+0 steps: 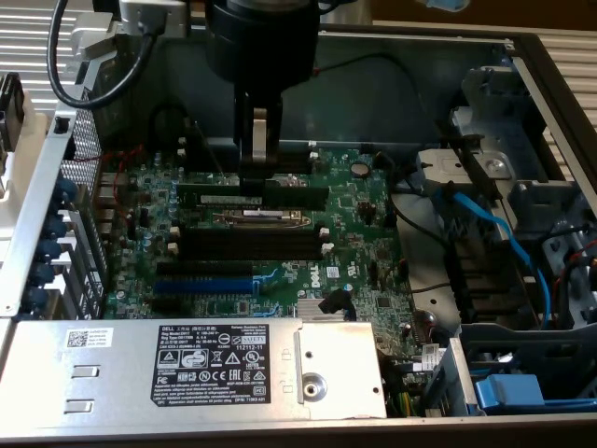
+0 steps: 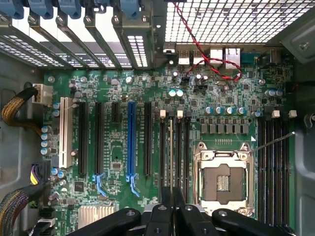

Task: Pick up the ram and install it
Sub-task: 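Insert the ram into the slot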

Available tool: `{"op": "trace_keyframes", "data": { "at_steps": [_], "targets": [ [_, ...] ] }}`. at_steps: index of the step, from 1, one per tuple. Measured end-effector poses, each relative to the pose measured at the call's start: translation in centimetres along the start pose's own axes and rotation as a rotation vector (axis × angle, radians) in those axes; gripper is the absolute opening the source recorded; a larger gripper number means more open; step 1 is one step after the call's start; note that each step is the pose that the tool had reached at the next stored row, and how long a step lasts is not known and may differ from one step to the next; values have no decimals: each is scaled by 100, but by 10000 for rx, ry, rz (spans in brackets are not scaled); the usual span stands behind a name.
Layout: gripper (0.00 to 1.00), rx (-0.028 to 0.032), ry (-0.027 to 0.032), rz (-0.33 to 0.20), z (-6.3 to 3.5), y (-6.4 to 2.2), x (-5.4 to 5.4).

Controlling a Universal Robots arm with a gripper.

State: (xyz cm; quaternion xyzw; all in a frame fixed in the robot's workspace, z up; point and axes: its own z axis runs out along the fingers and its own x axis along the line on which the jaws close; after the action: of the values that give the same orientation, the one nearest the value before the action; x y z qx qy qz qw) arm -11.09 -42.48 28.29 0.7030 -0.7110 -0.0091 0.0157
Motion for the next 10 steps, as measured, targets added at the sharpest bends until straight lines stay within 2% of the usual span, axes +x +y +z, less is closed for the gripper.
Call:
{"op": "trace_keyframes", "data": {
  "at_steps": [10],
  "targets": [
    [12, 35, -13, -1, 15, -1, 6]
  ]
}}
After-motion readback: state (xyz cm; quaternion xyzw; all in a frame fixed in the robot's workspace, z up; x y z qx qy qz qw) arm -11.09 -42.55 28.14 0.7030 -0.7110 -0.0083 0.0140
